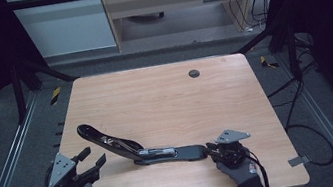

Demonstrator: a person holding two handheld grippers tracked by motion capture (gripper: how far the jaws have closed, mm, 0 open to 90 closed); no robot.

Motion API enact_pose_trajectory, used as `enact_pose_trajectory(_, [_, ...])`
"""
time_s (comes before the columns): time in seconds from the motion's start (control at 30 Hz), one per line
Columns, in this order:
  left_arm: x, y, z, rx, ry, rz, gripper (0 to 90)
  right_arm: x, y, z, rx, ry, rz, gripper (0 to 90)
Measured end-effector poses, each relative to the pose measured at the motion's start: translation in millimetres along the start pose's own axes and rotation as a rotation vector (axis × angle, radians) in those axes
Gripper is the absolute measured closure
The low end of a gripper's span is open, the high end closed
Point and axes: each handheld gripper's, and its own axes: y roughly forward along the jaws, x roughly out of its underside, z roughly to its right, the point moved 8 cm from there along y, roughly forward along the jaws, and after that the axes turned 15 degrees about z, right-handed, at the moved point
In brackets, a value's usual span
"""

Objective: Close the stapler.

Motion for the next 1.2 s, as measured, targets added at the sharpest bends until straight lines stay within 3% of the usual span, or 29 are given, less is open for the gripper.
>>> enact_pose_trajectory(0.27, [-19.6,5.0,-4.9,-0.01,-0.003,0.036,36.8,1.7,2.2,-6.1,-0.019,-0.013,-0.007,89.7])
enact_pose_trajectory(0.53, [-36.2,17.8,-13.1,-0.021,-0.015,0.064,37.4,3.4,3.1,-10.7,-0.042,-0.003,-0.01,90.0])
enact_pose_trajectory(0.73, [-38.9,25.4,-18.1,-0.024,-0.036,0.071,44.1,5.3,6.8,-13.3,-0.048,-0.006,-0.021,90.0])
enact_pose_trajectory(0.87, [-41.2,28.3,-17.3,-0.017,-0.023,0.069,49.4,6.6,8.6,-15.6,-0.056,-0.003,-0.029,90.0])
enact_pose_trajectory(1.2, [-41.4,28.4,-17.9,-0.01,-0.05,0.07,52.0,9.5,14.6,-19.1,-0.06,0.003,-0.041,90.0])
